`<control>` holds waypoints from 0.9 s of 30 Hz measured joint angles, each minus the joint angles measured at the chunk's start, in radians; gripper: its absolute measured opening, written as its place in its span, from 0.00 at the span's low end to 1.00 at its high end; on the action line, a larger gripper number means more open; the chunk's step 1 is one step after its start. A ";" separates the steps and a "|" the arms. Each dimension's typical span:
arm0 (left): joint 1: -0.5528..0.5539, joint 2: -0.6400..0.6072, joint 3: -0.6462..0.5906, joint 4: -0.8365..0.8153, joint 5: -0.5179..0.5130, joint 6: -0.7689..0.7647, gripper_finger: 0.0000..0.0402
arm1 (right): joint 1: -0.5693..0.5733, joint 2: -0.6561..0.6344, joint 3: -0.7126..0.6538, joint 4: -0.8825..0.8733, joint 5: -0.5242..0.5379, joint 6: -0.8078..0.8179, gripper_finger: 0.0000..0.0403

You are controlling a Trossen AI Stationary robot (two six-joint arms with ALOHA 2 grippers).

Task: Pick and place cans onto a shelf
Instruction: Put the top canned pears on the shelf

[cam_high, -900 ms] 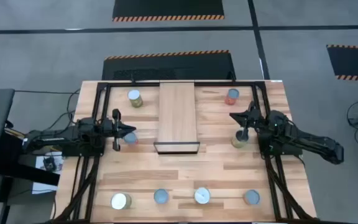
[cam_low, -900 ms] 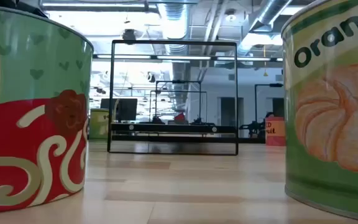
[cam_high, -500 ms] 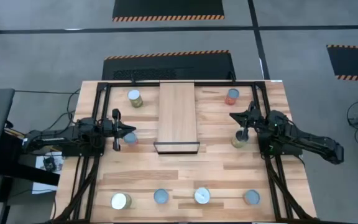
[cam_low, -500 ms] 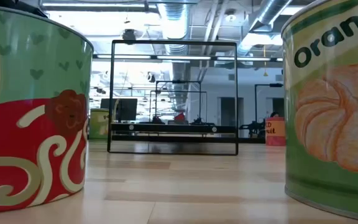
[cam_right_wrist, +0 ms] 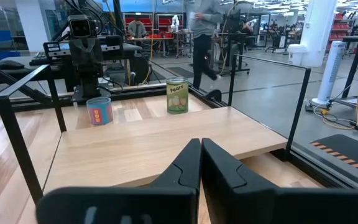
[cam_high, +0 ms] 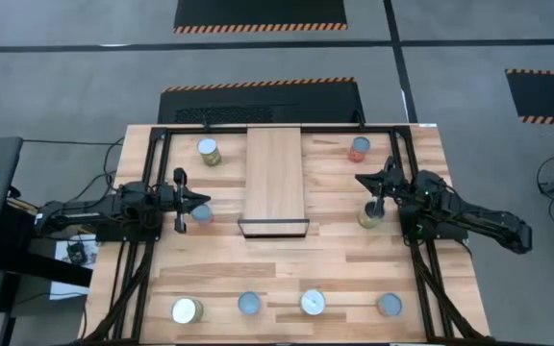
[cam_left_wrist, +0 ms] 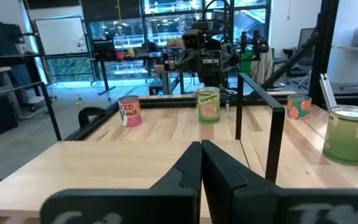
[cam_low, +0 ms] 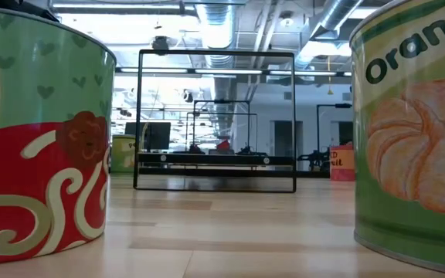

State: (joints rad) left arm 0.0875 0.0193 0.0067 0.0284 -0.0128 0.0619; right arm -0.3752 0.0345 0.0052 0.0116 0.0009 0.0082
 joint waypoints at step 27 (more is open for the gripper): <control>-0.001 0.000 0.000 0.193 -0.010 -0.080 0.00 | 0.000 0.000 0.000 0.000 0.000 0.000 0.09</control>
State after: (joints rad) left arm 0.0868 0.0193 0.0063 0.2217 -0.0231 -0.0178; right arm -0.3752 0.0345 0.0051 0.0116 0.0006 0.0086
